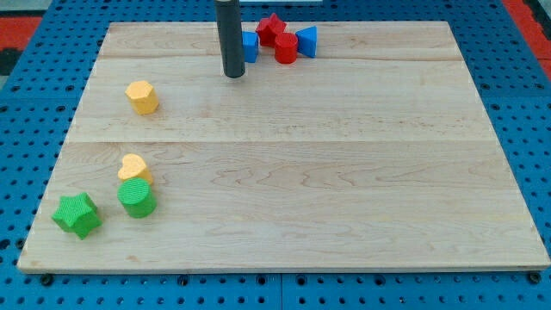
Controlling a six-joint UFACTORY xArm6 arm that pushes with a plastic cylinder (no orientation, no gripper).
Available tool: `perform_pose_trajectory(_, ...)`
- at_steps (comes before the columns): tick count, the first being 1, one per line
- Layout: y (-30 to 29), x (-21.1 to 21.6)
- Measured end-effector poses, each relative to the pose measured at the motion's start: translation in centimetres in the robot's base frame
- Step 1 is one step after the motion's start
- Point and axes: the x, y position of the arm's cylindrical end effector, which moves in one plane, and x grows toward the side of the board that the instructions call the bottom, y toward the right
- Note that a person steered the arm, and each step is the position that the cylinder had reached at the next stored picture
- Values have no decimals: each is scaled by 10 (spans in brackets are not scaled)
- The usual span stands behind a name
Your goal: Slide the yellow heart to the bottom center of the board
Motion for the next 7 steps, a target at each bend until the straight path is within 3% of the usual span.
perform_pose_trajectory(4, 10, 6)
perform_pose_trajectory(5, 18, 38)
perform_pose_trajectory(7, 17, 43)
